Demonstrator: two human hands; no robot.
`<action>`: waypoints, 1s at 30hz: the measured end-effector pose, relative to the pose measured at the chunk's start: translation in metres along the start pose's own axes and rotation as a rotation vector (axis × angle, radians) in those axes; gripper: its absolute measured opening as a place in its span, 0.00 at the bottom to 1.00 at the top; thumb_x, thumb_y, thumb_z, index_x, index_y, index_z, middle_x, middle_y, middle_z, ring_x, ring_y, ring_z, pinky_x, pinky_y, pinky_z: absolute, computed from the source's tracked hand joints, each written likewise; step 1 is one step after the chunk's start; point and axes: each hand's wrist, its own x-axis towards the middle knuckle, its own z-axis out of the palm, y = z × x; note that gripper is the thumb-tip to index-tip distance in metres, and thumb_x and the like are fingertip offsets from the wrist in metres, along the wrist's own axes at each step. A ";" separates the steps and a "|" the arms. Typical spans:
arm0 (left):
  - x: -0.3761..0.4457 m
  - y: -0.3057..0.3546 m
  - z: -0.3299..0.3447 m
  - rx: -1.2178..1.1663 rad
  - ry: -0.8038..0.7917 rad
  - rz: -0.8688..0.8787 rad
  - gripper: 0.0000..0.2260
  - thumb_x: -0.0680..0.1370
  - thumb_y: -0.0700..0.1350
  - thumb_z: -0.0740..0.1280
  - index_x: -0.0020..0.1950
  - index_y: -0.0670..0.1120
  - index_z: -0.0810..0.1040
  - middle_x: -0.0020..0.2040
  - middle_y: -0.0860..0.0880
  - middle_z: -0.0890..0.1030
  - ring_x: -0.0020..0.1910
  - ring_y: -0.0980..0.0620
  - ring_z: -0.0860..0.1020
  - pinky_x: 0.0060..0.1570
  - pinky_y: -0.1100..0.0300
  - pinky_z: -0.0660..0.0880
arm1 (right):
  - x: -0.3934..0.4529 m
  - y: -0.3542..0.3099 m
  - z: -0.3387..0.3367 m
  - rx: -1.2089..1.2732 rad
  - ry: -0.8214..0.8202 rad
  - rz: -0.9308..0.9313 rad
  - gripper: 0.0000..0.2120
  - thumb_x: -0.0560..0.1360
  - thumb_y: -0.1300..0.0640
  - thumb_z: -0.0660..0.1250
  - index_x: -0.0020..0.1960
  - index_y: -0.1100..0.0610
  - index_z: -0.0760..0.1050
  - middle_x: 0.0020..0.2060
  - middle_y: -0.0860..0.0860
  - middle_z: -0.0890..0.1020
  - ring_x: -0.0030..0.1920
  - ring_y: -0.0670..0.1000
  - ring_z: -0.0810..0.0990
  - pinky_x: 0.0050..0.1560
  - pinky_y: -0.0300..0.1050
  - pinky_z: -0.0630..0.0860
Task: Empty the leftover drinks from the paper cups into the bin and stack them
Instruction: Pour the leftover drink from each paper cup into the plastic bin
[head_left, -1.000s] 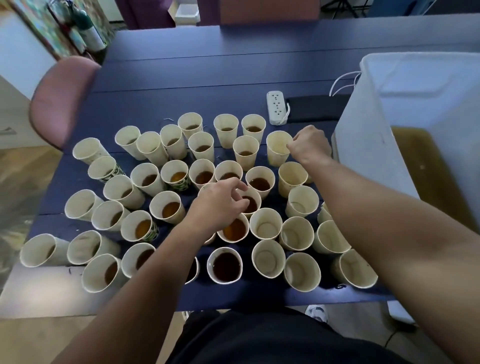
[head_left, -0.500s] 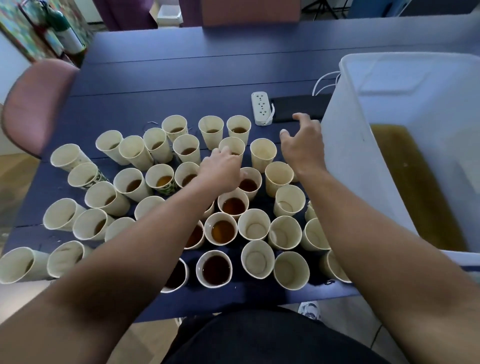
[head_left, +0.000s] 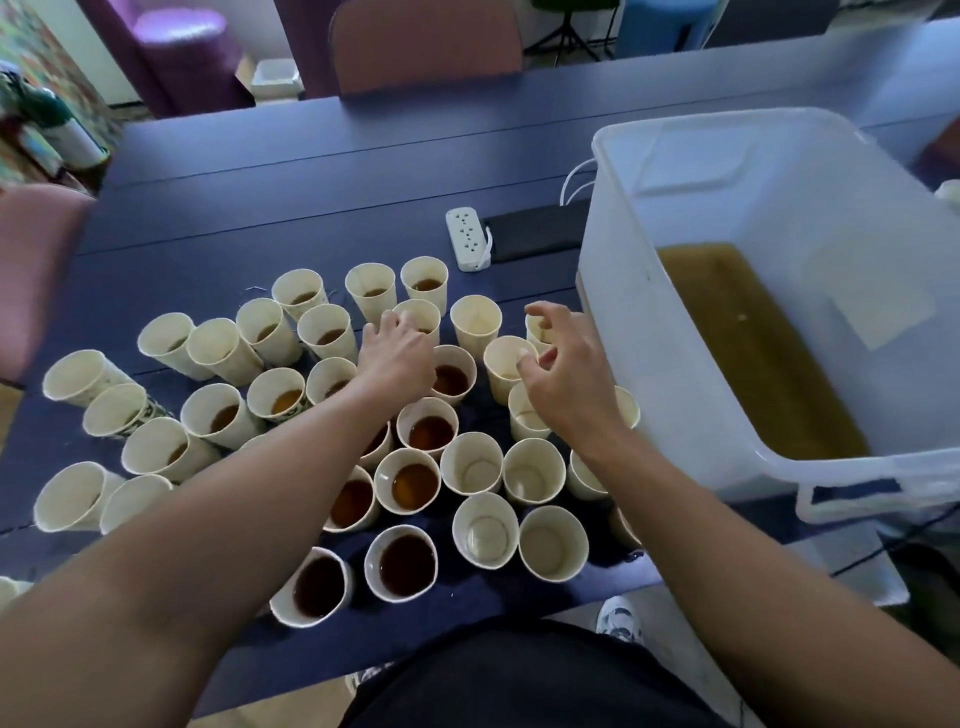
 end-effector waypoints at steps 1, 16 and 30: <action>0.000 -0.001 -0.003 -0.011 0.009 -0.009 0.10 0.82 0.46 0.63 0.56 0.44 0.82 0.64 0.42 0.73 0.63 0.41 0.68 0.59 0.45 0.67 | 0.001 0.001 -0.001 0.003 -0.017 0.009 0.18 0.76 0.58 0.69 0.65 0.47 0.73 0.56 0.46 0.76 0.48 0.46 0.78 0.49 0.45 0.79; -0.039 0.014 -0.132 -0.333 0.098 -0.079 0.15 0.81 0.48 0.58 0.40 0.45 0.80 0.55 0.47 0.73 0.60 0.44 0.67 0.60 0.44 0.62 | 0.002 -0.025 -0.002 0.213 -0.309 0.057 0.42 0.68 0.48 0.79 0.75 0.46 0.59 0.62 0.44 0.74 0.60 0.45 0.71 0.53 0.40 0.69; -0.070 0.072 -0.184 -1.048 0.403 0.052 0.28 0.79 0.64 0.53 0.37 0.47 0.82 0.34 0.56 0.81 0.42 0.50 0.78 0.59 0.40 0.73 | 0.014 -0.061 -0.082 0.307 0.211 -0.039 0.35 0.66 0.53 0.79 0.66 0.53 0.63 0.56 0.48 0.77 0.53 0.50 0.79 0.49 0.48 0.80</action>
